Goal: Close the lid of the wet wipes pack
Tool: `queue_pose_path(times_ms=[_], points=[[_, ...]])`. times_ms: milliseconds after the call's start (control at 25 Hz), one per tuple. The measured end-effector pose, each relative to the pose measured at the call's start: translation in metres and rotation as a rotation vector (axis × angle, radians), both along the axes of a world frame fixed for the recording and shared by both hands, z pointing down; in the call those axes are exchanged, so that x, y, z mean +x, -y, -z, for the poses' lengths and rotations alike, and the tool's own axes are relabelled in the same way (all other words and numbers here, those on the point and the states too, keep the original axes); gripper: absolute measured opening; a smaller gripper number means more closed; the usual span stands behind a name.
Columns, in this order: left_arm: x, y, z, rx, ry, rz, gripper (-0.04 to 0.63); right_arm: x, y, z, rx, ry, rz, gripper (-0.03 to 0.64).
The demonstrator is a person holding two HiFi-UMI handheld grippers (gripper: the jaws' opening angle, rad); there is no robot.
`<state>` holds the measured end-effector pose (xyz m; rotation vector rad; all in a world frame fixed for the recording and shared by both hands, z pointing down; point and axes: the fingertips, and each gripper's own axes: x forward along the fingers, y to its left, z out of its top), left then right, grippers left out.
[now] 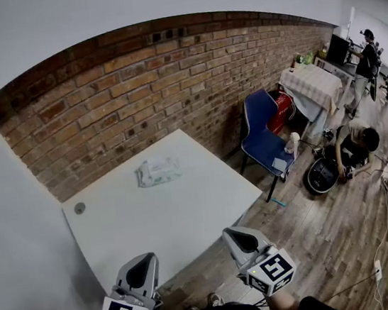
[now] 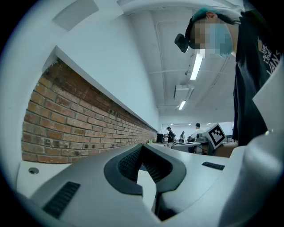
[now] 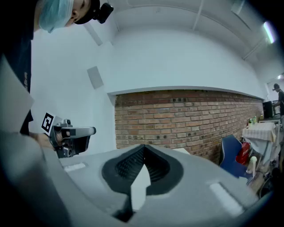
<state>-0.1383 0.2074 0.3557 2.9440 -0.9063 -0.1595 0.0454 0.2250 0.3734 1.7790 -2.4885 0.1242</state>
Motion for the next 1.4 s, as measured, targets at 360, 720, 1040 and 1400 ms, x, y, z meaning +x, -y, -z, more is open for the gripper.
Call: queue_pose_path(times_ms=[360,720,1040,1400], points=[[0.019,0.000,-0.004,-0.003,-0.001,0.029,0.000,0.008,0.003,-0.003,0.004,0.033,0.062,-0.002],[0.047,0.003,-0.011,0.010,0.003,0.063,0.000,0.039,0.007,-0.014,-0.021,0.031,0.090,-0.002],[0.061,0.013,-0.023,-0.008,0.055,0.097,0.000,0.056,0.019,-0.027,-0.042,0.042,0.114,-0.002],[0.063,0.064,-0.033,-0.021,0.085,0.096,0.000,0.049,0.068,-0.033,-0.048,0.051,0.122,-0.002]])
